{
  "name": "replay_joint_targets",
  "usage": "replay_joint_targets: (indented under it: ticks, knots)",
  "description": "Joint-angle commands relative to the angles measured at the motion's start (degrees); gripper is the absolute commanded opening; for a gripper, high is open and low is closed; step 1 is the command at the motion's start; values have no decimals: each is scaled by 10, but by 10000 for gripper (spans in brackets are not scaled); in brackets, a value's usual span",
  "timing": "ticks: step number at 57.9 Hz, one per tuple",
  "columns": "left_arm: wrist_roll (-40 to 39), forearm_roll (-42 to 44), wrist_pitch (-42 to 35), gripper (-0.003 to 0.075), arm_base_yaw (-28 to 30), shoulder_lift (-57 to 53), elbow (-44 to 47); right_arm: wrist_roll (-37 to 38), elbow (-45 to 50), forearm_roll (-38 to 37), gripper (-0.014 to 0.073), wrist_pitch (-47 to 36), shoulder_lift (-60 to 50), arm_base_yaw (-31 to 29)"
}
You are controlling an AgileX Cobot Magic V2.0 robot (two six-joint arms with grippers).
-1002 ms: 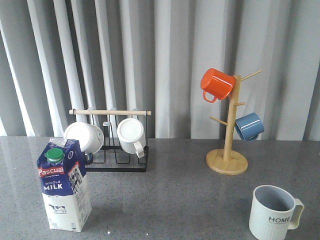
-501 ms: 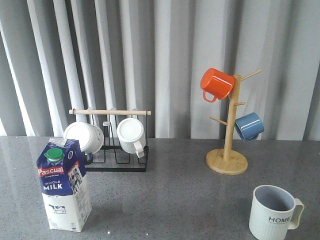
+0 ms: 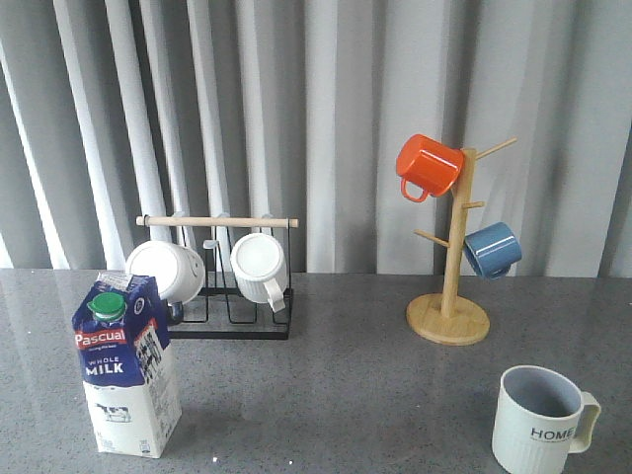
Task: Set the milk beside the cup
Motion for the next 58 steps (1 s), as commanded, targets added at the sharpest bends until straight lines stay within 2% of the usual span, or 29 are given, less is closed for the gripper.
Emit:
replay_joint_targets:
  ticks: [1,6,10,20,27,33,58]
  knots:
    - [0,-2,-42,73,0,1,-20,-7,-22,-13,453,-40,2,-2]
    - [0,-2,-44,152,0,1,-20,-7,-22,-32,532,-49,2,-2]
    - [0,-2,-45,235,0,1,-20,-7,-22,-38,559,-53,2,-2]
    - [0,-2,-44,477,0,1,-20,-7,-22,-61,560,-53,15,-2]
    - [0,-2,-44,590,0,4,-20,-7,-22,-64,559,-53,31,-2]
    - [0,-2,-40,620,0,19,-20,-7,-22,-64,559,-56,52,-3]
    - [0,-2,-42,587,0,36,-20,-3,-22,-55,559,-173,193,-45]
